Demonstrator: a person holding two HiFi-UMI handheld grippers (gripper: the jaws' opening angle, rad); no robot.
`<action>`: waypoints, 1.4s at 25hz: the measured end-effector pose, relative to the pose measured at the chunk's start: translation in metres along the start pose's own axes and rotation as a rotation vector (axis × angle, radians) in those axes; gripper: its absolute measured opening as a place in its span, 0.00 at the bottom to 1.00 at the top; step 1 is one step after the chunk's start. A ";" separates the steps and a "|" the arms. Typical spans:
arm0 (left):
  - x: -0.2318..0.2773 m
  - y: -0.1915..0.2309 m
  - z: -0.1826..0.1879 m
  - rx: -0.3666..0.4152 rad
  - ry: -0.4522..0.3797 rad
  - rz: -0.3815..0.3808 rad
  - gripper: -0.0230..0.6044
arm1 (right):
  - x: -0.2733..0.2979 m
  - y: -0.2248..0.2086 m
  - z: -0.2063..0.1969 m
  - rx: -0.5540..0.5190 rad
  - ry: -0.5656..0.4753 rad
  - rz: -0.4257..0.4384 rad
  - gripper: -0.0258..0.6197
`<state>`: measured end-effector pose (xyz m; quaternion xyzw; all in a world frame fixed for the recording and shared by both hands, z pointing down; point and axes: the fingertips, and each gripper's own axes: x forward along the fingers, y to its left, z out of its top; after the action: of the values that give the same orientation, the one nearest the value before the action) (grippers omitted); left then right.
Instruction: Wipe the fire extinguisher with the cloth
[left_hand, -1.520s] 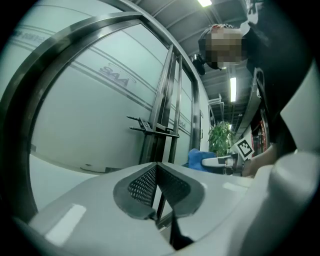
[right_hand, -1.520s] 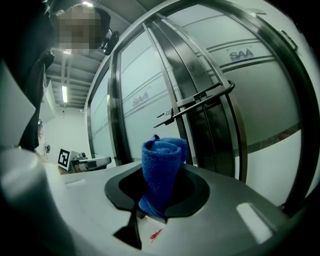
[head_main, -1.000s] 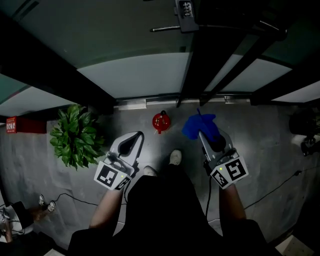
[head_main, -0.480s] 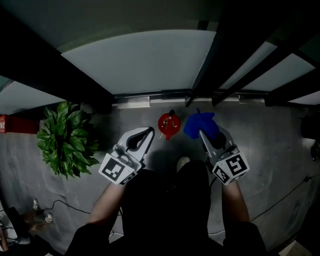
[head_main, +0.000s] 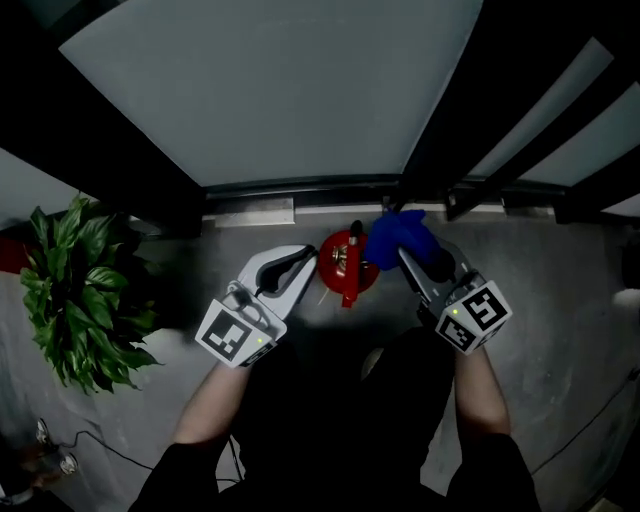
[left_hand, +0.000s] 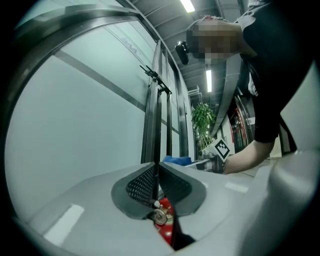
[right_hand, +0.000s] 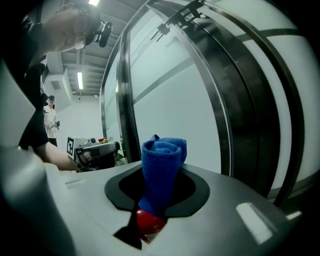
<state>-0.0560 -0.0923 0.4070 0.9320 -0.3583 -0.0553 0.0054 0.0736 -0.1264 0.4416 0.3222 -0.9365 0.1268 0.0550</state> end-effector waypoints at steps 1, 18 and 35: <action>0.000 -0.001 -0.006 0.003 -0.011 -0.002 0.07 | 0.006 -0.001 -0.008 0.004 0.012 0.013 0.18; -0.008 -0.009 -0.066 -0.057 0.041 -0.046 0.07 | 0.040 -0.021 -0.081 0.201 0.211 0.026 0.18; -0.007 -0.026 -0.083 -0.037 0.062 -0.091 0.07 | 0.011 0.021 -0.101 0.103 0.296 0.038 0.18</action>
<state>-0.0345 -0.0708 0.4886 0.9482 -0.3143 -0.0334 0.0312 0.0541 -0.0899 0.5370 0.2845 -0.9164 0.2217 0.1733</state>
